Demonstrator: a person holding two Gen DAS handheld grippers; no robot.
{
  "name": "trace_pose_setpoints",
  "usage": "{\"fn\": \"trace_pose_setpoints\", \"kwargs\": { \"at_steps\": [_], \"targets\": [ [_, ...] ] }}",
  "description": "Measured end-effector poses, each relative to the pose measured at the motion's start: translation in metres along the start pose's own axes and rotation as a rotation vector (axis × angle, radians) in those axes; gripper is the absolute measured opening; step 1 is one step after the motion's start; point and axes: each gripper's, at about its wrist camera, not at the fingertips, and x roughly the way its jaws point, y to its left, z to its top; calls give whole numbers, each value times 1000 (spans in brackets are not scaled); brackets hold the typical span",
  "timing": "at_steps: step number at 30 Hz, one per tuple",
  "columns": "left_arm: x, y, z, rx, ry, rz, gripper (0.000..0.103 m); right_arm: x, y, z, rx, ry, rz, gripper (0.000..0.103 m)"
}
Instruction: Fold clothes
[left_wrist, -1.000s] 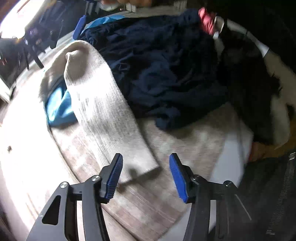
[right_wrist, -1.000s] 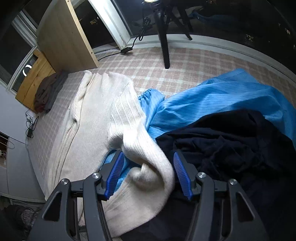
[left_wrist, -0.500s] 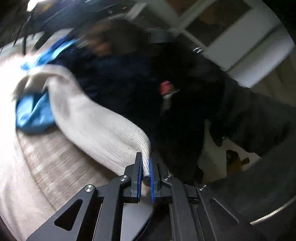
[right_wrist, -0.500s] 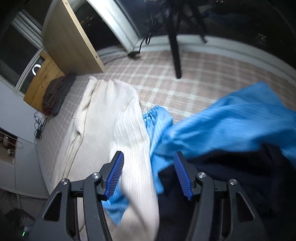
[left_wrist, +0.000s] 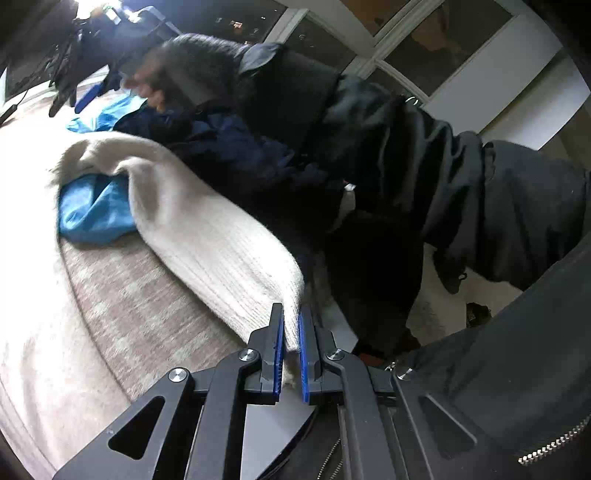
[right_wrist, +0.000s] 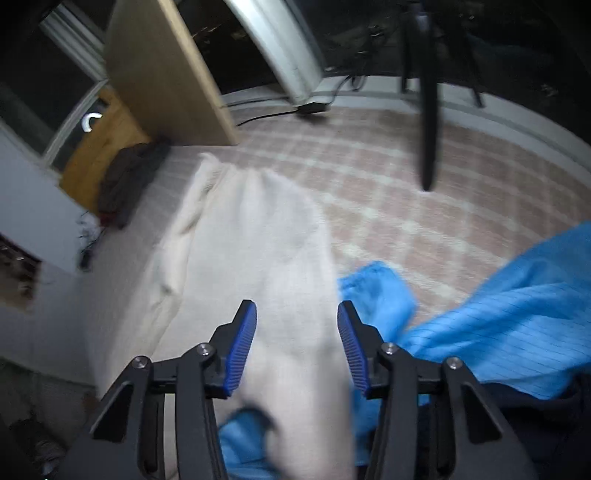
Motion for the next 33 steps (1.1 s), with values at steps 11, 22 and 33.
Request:
{"fn": "trace_pose_setpoints", "kwargs": {
  "at_steps": [11, 22, 33],
  "targets": [
    [-5, 2, -2, -6, -33, 16, 6, 32, 0, -10, 16, 172, -121, 7],
    [-80, 56, -74, -278, -240, 60, 6, 25, 73, 38, -7, 179, -227, 7],
    [-79, 115, -157, -536, -263, 164, 6, 20, 133, -7, -119, 54, -221, 28]
  ]
}}
